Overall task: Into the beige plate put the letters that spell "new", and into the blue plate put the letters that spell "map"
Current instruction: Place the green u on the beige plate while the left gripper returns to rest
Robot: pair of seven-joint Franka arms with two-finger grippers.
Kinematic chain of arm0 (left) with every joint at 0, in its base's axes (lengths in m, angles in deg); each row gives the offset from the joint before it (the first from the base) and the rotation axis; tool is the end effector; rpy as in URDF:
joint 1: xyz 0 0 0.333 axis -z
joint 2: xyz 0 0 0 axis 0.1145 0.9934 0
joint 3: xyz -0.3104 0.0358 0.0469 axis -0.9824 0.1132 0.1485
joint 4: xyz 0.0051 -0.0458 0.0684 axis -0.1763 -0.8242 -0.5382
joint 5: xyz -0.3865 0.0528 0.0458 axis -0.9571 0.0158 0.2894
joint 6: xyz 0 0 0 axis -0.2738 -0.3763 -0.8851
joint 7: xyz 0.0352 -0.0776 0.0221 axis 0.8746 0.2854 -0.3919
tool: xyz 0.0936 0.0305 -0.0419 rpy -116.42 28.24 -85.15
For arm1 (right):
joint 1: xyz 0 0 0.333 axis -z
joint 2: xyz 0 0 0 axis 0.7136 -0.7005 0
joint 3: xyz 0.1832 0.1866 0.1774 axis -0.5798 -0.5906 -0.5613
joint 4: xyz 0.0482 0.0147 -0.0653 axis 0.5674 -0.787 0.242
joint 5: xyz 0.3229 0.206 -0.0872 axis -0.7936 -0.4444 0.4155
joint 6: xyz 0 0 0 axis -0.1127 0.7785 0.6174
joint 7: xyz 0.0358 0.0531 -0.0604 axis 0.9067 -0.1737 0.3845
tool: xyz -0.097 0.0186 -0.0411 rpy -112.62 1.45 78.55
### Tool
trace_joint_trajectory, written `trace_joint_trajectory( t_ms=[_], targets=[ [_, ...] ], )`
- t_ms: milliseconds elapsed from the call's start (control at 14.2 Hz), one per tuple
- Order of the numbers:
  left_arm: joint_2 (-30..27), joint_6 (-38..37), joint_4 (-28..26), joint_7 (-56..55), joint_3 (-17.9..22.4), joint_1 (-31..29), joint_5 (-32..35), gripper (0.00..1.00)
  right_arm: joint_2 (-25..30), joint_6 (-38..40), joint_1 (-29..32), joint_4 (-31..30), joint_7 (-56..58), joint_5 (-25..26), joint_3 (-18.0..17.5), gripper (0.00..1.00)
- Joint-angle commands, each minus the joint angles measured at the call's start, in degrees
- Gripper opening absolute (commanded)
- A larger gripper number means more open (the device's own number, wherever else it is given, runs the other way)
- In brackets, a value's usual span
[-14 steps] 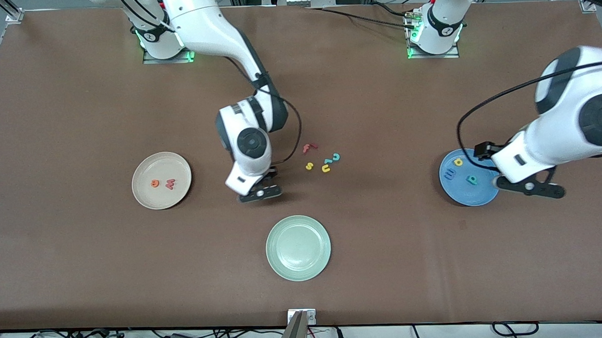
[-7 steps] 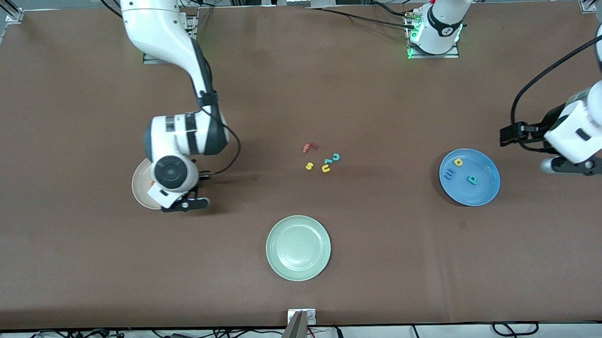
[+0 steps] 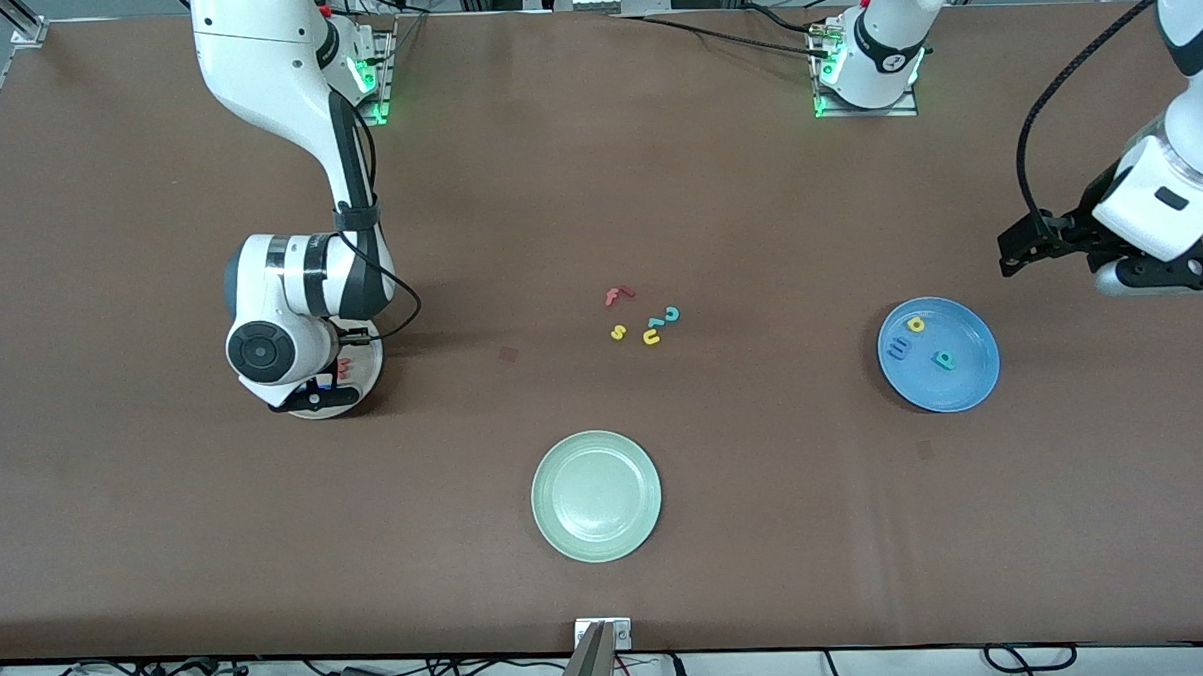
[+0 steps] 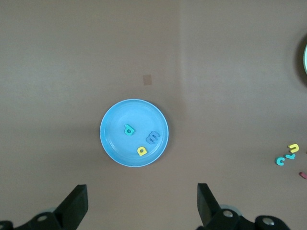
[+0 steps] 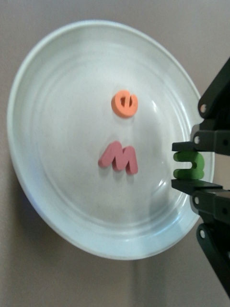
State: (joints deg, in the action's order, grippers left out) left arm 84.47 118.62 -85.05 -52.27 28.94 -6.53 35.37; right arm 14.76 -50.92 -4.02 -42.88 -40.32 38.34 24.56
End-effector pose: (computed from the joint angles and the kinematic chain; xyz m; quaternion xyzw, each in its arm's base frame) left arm 0.5807 -0.0373 0.5683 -0.9997 -0.0098 -0.0162 0.0137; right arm 0.5911 0.1272 0.2020 0.9791 0.0452 -0.1760 0.0919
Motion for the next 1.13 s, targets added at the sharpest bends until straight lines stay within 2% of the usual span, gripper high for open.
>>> trace_joint_trajectory(
  t_ms=[0, 70, 282, 423, 563, 775, 915, 1056],
  targets=[
    [-4.58, 3.48, -5.30, 0.65, 1.84, 1.80, -1.09, 1.00, 1.98, -0.88, -0.20, -1.54, 0.20, -1.34, -0.17, 1.00],
    [-5.81, 4.26, -7.39, 0.57, 1.83, 1.63, -1.35, 1.00, 2.42, -0.53, -0.63, -1.19, -0.24, -1.34, 0.18, 1.00],
    [-6.09, 4.72, -8.47, 1.53, 1.66, 0.75, -1.35, 1.00, 5.58, 0.96, -0.82, 0.30, -0.33, -1.52, 2.63, 1.00],
    [-6.27, 4.54, -8.47, 5.91, 1.57, 0.49, -1.35, 1.00, 6.38, 5.34, -0.73, 4.33, -1.81, -1.78, 5.79, 1.00],
    [-6.88, 1.66, -7.94, 6.02, 1.31, 0.31, -1.35, 1.00, 6.38, 8.69, 0.24, 8.90, -2.35, -2.04, 6.60, 1.00],
    [-7.85, -1.52, -7.16, 6.02, 0.78, -0.57, -1.35, 1.00, 6.47, 10.02, 0.15, 12.25, -2.09, -2.13, 8.44, 1.00],
    [-7.76, -2.93, -5.05, 6.02, 0.69, -0.39, -1.35, 1.00, 6.47, 11.25, 0.24, 15.32, -2.17, -2.13, 8.62, 1.00],
    [-7.50, -3.02, -4.16, 6.54, 0.78, 0.05, -1.35, 1.00, 8.39, 11.52, 3.82, 18.05, -4.09, -3.53, 6.09, 1.00]
  ],
)
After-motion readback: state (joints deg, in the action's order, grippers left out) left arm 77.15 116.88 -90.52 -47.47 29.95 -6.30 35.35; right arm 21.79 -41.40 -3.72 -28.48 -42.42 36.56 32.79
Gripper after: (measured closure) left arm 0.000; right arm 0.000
